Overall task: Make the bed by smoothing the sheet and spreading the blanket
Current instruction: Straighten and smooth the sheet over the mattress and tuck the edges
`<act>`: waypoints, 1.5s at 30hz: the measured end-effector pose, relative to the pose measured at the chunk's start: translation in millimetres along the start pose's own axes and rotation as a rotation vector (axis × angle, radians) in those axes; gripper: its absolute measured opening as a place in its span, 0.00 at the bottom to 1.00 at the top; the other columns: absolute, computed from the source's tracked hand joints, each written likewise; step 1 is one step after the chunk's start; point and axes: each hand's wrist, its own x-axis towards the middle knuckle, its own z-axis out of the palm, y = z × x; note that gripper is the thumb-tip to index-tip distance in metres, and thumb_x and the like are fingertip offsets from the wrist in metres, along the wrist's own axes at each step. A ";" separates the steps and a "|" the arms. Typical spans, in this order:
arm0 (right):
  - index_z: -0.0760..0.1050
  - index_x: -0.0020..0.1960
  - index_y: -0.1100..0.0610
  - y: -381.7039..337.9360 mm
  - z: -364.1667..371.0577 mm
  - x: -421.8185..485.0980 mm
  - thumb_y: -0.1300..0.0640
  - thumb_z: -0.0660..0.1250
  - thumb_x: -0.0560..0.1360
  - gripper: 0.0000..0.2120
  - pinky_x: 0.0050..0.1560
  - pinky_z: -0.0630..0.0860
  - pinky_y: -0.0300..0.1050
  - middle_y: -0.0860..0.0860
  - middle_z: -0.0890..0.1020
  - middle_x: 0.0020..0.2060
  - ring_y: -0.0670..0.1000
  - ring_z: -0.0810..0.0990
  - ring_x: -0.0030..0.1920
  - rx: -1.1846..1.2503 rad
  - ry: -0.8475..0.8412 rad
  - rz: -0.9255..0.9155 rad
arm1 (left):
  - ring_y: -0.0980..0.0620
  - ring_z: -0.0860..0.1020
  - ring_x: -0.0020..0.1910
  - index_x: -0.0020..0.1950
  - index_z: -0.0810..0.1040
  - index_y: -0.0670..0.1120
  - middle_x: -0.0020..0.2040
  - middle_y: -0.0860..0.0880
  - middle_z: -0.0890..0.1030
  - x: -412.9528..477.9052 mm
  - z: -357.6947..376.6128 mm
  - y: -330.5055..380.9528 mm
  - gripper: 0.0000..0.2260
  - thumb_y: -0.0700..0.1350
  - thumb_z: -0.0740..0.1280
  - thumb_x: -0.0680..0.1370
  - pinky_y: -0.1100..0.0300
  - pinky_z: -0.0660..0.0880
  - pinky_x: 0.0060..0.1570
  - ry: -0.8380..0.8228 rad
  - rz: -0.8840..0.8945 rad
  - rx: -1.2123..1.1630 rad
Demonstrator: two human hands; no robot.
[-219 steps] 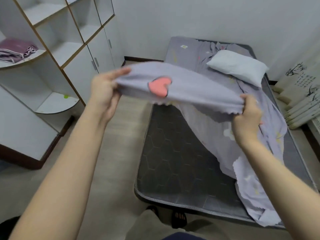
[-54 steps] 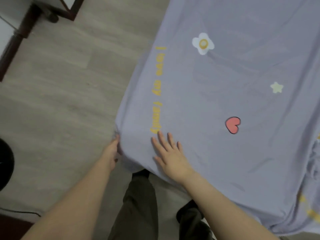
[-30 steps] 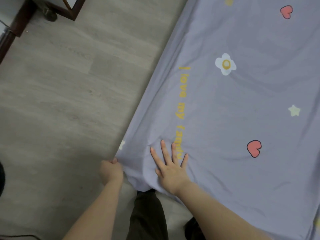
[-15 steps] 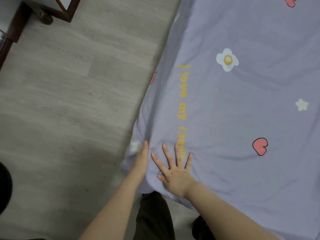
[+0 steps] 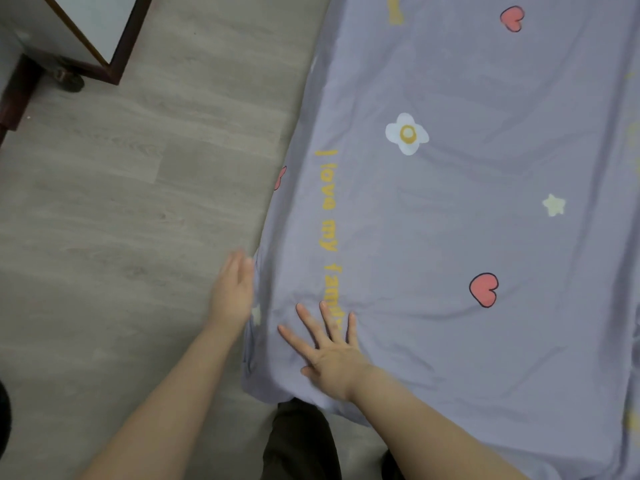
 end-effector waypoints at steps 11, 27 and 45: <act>0.23 0.70 0.37 128.4 48.2 -79.7 0.29 0.40 0.74 0.35 0.71 0.32 0.63 0.39 0.23 0.70 0.49 0.21 0.71 0.179 0.262 0.522 | 0.48 0.47 0.79 0.78 0.48 0.58 0.80 0.51 0.46 -36.7 78.7 31.9 0.28 0.62 0.48 0.79 0.29 0.55 0.66 -0.085 0.475 0.898; 0.32 0.77 0.50 160.3 123.4 -206.8 0.30 0.52 0.74 0.45 0.67 0.45 0.78 0.55 0.33 0.76 0.67 0.36 0.75 1.001 0.402 1.328 | 0.31 0.62 0.72 0.68 0.67 0.28 0.72 0.28 0.63 -212.0 160.6 22.7 0.33 0.55 0.52 0.76 0.30 0.59 0.65 0.008 0.165 0.918; 0.50 0.78 0.51 385.1 228.4 -405.8 0.40 0.71 0.70 0.46 0.69 0.58 0.57 0.57 0.55 0.75 0.62 0.60 0.70 0.852 0.792 1.315 | 0.33 0.39 0.76 0.79 0.41 0.44 0.78 0.38 0.38 -296.5 367.2 76.3 0.43 0.66 0.56 0.75 0.26 0.44 0.67 -0.190 0.036 0.799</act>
